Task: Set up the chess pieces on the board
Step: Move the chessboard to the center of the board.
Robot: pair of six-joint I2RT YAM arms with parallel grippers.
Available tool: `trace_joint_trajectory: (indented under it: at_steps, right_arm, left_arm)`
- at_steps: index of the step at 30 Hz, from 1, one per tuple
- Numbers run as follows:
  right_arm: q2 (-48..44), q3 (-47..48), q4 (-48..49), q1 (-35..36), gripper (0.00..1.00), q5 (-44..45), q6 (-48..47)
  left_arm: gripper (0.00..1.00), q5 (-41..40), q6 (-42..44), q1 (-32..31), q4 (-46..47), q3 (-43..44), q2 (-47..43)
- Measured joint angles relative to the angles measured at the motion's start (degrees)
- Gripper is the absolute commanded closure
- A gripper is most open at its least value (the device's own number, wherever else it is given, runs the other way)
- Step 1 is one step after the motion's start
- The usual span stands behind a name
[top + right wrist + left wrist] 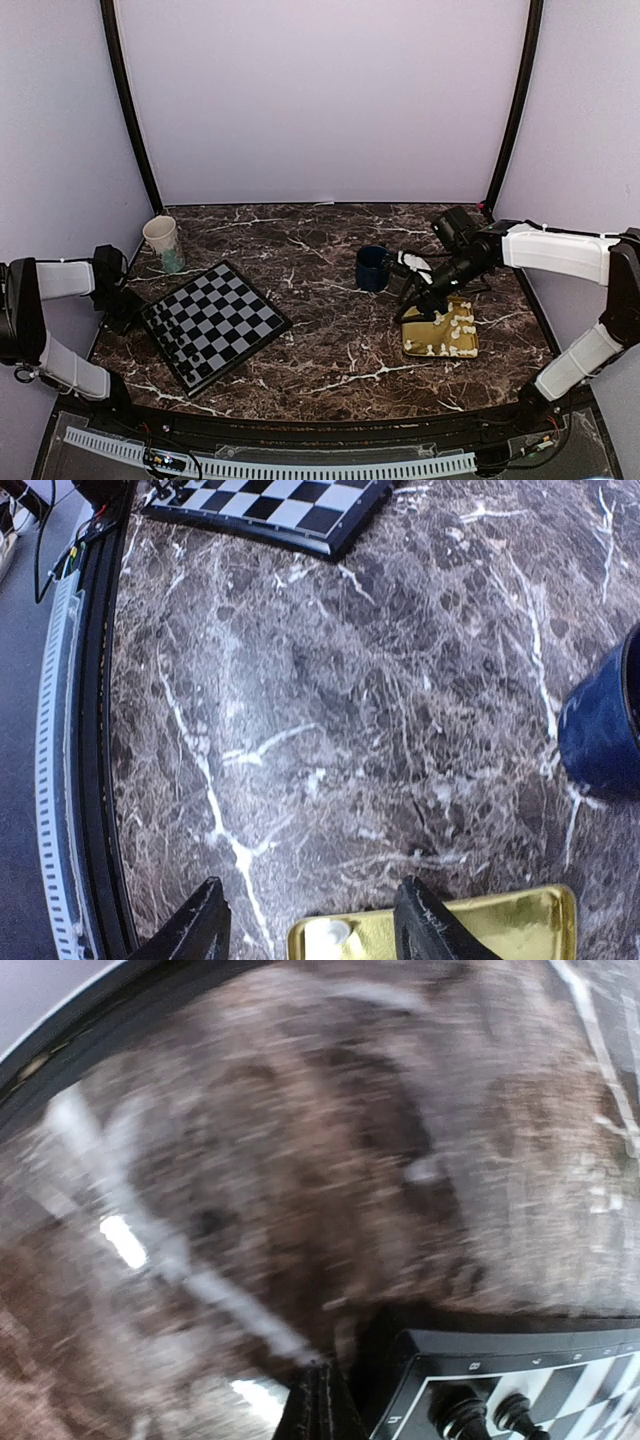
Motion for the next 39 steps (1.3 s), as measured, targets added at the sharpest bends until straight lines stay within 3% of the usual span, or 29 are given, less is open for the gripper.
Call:
trace_joint_trajectory:
  at_steps: [10, 19, 29, 39]
  right_arm:
    - [17.2, 21.2, 6.1, 10.9, 0.43, 4.7, 11.8]
    - [39.0, 39.6, 9.9, 12.3, 0.43, 3.8, 25.4]
    - [47.4, 43.3, 8.9, 12.3, 0.42, 0.7, 32.1]
    - [45.9, 39.7, 6.7, 11.6, 0.49, -1.2, 30.5]
  left_arm:
    - [1.00, 3.8, 4.6, -6.6, 9.9, 2.6, 5.9]
    - [1.00, 10.3, 6.5, -10.1, 17.4, 1.1, 7.3]
    - [0.96, 18.6, 7.5, -13.9, 23.8, -1.6, 7.8]
    - [0.96, 18.4, 6.8, -21.4, 25.3, -2.2, 7.8]
